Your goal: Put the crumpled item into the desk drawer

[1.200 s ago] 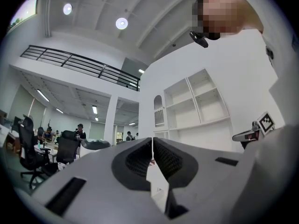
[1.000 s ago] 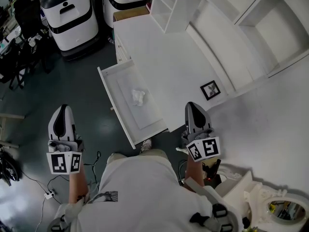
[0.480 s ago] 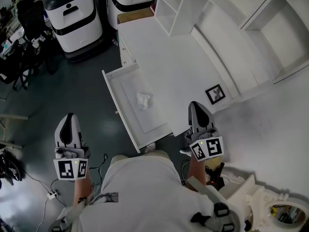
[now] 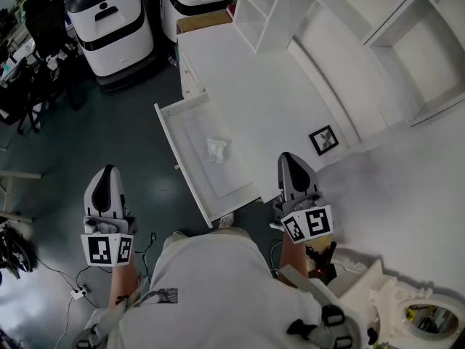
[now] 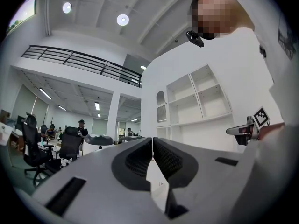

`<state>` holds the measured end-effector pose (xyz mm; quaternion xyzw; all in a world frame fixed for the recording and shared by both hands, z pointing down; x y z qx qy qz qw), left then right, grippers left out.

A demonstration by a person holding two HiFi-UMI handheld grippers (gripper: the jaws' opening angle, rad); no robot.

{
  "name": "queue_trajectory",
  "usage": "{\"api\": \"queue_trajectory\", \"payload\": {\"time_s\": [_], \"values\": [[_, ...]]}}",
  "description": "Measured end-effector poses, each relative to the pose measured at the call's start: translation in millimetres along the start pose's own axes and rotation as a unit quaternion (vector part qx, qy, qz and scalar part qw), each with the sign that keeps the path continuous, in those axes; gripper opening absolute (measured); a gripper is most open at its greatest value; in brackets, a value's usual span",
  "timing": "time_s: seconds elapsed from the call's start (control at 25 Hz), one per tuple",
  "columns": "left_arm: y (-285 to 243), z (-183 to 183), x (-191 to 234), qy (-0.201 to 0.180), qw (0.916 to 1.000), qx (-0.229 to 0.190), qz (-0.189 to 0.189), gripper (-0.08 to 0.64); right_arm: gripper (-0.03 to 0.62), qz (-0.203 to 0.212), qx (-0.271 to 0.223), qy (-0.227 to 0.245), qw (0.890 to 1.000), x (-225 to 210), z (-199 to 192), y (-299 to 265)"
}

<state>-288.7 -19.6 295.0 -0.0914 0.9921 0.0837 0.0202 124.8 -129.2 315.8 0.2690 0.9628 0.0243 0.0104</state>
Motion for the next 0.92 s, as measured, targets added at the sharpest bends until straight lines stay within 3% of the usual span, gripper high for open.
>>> {"api": "queue_trajectory", "payload": {"time_s": [0.92], "values": [[4,2,9,0.004,1.0,-0.002,0.007,0.023,0.011,0.016,0.001,-0.01,1.0,16,0,-11]]}}
Point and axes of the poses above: the fingertips, and each gripper's own axes: y backward along the fingers, x to its left, z out of its top, the point moved 9 cm from there along y, backward along the fingers, and after that the axes turned 5 degrees about -z, right-handed, at the moved point
